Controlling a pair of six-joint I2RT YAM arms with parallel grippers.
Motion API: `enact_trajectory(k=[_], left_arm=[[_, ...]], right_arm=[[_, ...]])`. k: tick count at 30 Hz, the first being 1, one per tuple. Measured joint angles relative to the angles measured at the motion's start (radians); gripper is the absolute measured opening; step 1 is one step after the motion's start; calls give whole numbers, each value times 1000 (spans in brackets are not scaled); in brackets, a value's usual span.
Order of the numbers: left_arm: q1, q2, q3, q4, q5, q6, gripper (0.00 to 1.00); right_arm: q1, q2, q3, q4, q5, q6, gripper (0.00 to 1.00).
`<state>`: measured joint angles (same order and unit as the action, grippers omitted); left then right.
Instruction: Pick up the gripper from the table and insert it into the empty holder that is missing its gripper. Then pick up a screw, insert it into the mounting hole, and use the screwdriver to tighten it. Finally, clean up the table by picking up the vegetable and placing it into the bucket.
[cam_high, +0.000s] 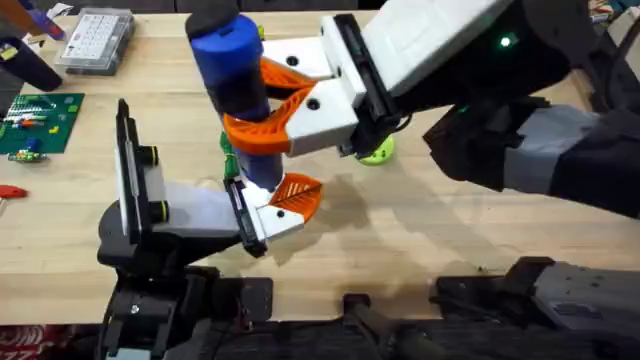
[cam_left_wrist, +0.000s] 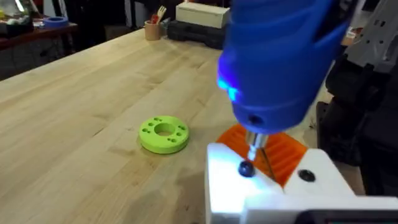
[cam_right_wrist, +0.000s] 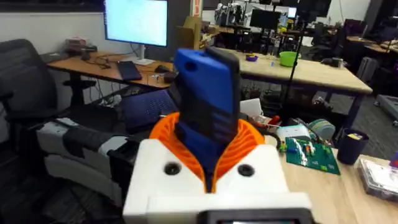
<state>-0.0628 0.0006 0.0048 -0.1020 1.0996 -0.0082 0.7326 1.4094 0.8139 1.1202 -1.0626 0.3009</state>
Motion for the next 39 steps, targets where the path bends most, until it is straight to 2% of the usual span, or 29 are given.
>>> enact_trajectory(k=[39], left_arm=[[0, 0, 0, 0, 0, 0, 14]], right_arm=[[0, 24, 0, -7, 5, 5, 33]])
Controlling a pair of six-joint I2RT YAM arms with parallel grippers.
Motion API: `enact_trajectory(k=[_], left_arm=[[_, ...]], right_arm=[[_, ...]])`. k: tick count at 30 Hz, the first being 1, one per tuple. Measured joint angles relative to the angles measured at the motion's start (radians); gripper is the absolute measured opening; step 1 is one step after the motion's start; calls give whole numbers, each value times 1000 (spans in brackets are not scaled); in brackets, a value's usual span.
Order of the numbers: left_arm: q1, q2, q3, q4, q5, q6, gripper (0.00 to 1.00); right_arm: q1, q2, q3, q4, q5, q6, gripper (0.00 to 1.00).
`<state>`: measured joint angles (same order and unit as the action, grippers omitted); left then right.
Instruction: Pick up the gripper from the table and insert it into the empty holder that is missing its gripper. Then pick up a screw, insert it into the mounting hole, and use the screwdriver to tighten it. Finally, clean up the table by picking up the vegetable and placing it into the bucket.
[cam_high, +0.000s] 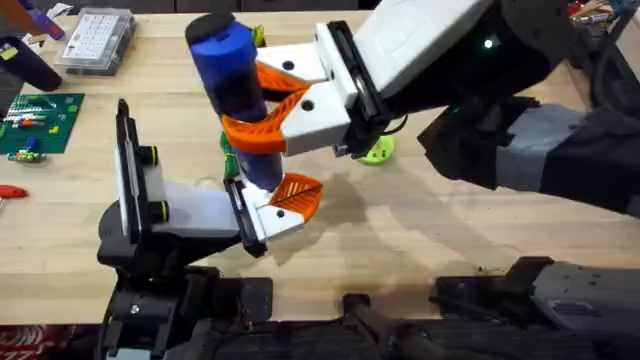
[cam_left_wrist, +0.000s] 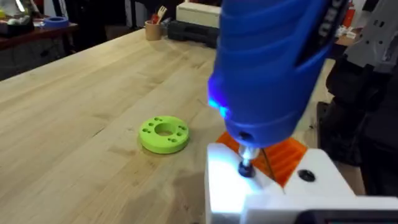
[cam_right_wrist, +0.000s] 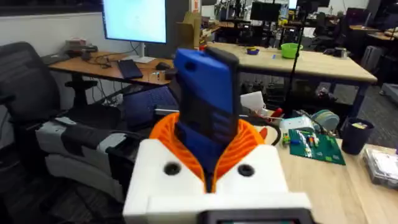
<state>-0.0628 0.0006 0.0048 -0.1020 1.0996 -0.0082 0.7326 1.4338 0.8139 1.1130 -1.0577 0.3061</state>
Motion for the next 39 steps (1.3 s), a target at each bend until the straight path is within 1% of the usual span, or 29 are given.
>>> enact_trajectory(k=[39], left_arm=[[0, 0, 0, 0, -1, 0, 14]], right_arm=[[7, 19, 0, 9, 8, 0, 34]])
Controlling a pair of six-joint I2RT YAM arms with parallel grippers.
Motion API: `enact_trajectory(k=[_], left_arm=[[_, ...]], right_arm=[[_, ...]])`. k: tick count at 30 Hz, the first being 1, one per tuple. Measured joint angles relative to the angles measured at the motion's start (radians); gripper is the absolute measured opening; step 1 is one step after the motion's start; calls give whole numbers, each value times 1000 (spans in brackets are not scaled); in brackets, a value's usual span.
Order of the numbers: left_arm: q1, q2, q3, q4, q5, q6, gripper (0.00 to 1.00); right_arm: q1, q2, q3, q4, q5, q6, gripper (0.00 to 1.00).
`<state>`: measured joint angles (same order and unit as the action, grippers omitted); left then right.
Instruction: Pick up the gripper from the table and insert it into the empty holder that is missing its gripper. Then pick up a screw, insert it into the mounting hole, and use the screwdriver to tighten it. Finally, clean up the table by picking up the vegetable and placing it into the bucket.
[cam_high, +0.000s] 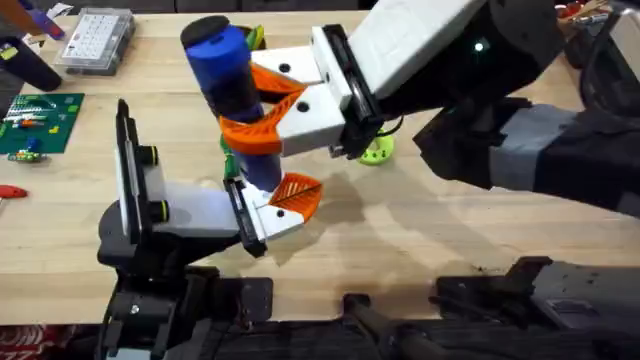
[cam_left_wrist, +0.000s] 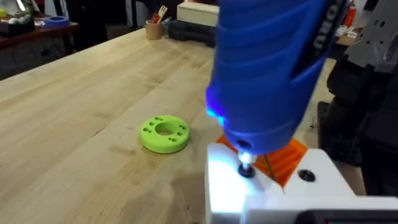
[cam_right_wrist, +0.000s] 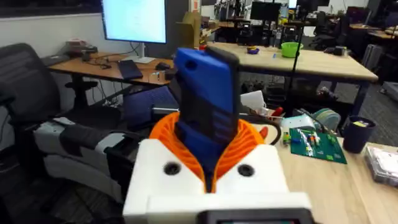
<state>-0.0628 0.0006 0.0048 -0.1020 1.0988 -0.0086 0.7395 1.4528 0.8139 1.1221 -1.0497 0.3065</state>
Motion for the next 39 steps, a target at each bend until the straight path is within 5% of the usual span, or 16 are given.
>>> enact_trajectory(k=[11, 22, 32, 39], left_arm=[[0, 0, 0, 0, -1, 0, 14], [0, 0, 0, 0, -2, 1, 14], [0, 0, 0, 0, -3, 0, 14], [0, 0, 0, 0, -3, 1, 14]], right_arm=[[0, 8, 13, 21, 5, 66, 34], [1, -3, 376, -505, -30, -92, 33], [-66, -15, 407, -801, -58, -305, 32], [-152, -15, 465, -1327, 66, -564, 33]])
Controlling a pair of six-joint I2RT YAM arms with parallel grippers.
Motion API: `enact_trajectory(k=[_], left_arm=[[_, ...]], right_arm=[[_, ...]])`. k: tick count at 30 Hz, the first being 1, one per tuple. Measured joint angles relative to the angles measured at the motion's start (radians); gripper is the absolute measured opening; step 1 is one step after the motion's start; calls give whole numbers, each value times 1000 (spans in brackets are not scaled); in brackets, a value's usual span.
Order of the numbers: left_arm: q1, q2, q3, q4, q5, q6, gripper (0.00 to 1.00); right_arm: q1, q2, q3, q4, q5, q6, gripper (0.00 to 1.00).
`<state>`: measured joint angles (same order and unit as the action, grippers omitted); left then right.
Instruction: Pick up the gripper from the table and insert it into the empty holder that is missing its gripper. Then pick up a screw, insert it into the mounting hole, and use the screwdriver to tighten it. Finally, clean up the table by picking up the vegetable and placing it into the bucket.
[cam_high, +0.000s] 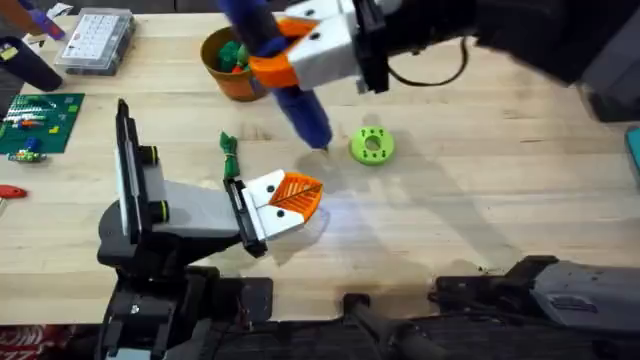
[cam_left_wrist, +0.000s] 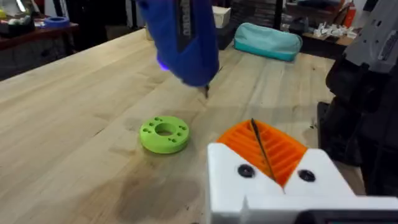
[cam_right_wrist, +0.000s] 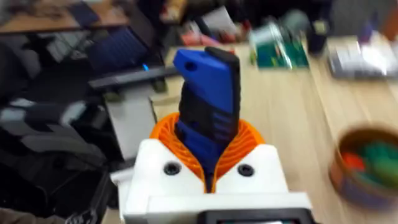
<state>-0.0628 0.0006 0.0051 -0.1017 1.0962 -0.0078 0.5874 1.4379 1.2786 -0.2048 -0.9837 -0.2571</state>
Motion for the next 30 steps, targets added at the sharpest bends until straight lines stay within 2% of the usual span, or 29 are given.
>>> enact_trajectory(k=[5, 9, 14, 19, 23, 30], left_arm=[[0, 0, 0, 0, 0, 0, 14], [0, 0, 0, 0, 0, 0, 14], [0, 0, 0, 0, 0, 0, 14], [0, 0, 0, 0, 0, 0, 14], [0, 0, 0, 0, 0, 0, 14], [0, 0, 0, 0, 0, 0, 14]], right_arm=[[-29, 3, 132, -372, 225, -206, 34], [-32, 3, 217, -562, 416, -376, 32], [-32, 3, 232, -663, 592, -490, 34], [-33, 3, 232, -783, 696, -526, 35], [-32, 3, 232, -805, 804, -537, 33], [-63, 16, 233, -806, 1084, -565, 34]])
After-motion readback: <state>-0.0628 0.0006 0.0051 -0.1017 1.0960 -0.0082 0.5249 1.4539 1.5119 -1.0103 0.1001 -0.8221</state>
